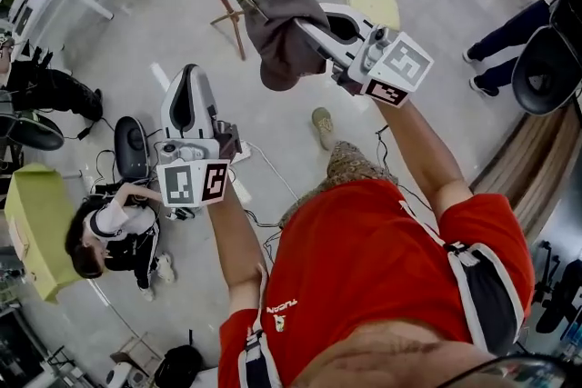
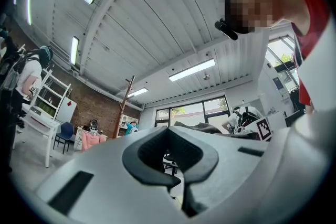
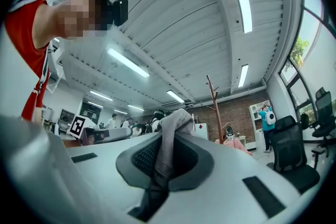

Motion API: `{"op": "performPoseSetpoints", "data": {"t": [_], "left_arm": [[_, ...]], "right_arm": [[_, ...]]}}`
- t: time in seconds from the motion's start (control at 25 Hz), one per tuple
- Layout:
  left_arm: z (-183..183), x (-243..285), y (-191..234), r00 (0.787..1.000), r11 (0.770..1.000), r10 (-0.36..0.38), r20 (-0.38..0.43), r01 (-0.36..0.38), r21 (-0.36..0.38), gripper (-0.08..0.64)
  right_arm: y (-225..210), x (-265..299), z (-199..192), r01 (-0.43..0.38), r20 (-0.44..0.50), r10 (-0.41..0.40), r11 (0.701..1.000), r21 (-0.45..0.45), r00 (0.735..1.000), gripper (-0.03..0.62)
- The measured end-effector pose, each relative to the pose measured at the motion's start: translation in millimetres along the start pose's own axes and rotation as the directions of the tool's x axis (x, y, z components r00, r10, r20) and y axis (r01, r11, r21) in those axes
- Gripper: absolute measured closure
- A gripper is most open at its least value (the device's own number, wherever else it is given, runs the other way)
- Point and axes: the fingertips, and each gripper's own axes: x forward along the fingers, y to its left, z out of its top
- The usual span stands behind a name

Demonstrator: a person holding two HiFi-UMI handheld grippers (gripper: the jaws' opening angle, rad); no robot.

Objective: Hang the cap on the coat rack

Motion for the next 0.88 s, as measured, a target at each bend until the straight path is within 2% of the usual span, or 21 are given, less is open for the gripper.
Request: {"op": "performPoseSetpoints", "data": {"t": [0.24,0.48,0.72,0.88], "left_arm": [[-7.4,122.6,49.2,0.999,0.999,0.039,0.021,-0.04,0.025,0.552],[-21.0,226.7,120.0,0.996,0.995,0.084,0.013,-0.085,0.052,0.552],[-32.9,304.4,190.8,0.995,0.994,0.097,0.025,-0.098,0.054,0.552],[-52.4,330.3,219.0,0.995,0.994,0.079,0.055,-0.083,0.076,0.552]], "right_arm": [[-131.8,61.4,10.9,-0.085,0.029,0.086,0.996,-0.017,0.996,0.561],[-245.5,145.4,6.7,-0.188,-0.014,0.188,0.981,-0.056,0.982,0.561],[-334.1,226.2,5.9,-0.24,-0.043,0.237,0.968,-0.08,0.971,0.563],[-366.8,254.8,-8.7,-0.255,-0.036,0.253,0.964,-0.075,0.967,0.561]]}}
